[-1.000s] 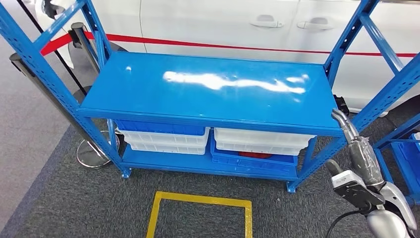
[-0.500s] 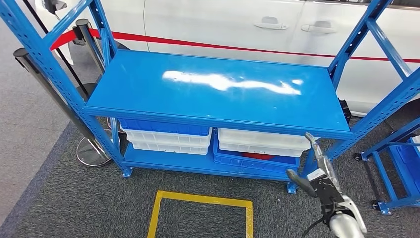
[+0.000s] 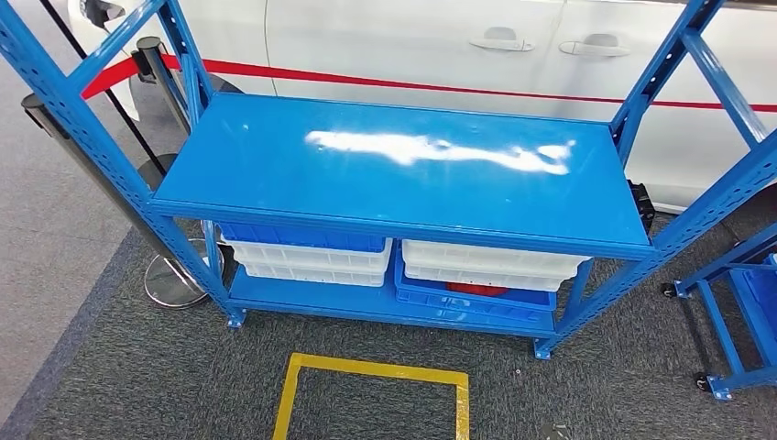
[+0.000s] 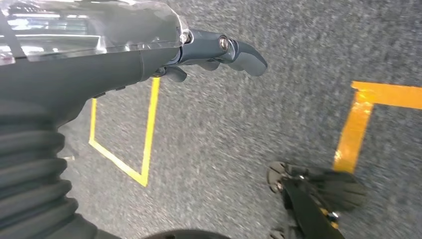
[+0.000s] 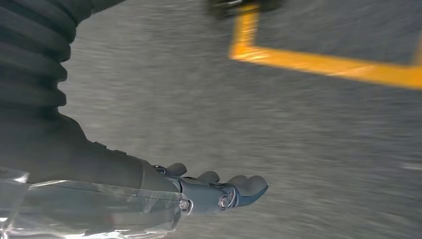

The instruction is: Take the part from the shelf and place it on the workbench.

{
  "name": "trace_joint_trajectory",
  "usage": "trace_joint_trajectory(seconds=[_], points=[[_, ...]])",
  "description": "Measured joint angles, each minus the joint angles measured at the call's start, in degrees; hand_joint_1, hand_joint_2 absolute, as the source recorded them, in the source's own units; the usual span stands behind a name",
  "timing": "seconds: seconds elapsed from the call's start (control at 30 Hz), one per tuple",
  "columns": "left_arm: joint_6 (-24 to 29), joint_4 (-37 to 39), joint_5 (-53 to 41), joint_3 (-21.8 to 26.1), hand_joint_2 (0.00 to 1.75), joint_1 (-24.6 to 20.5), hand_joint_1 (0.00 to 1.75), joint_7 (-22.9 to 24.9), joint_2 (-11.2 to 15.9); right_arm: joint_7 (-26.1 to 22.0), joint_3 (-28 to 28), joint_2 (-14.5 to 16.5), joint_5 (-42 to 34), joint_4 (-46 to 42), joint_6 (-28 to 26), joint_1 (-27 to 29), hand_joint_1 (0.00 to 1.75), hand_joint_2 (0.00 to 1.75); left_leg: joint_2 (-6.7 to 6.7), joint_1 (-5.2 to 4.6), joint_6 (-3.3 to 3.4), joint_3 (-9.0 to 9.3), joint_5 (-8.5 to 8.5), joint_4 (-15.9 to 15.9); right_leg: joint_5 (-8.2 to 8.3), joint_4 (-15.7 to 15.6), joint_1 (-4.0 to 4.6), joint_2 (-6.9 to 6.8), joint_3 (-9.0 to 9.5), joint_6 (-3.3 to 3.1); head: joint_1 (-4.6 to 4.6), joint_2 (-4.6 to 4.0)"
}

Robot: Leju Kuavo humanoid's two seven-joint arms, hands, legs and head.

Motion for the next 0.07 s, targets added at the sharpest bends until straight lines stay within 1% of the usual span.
trace_joint_trajectory(seconds=[0.07], points=[[0.52, 0.0, -0.53, -0.3, 1.75, 0.03, 0.0, 1.31, 0.0, 2.98, 0.01, 0.23, 0.62, 2.01, -0.86, -0.22, 0.0, 1.75, 0.0, 0.0, -0.05, 0.04, -0.03, -0.01, -0.05, 0.04, 0.01, 0.0, 0.01, -0.06, 0.0, 0.0]])
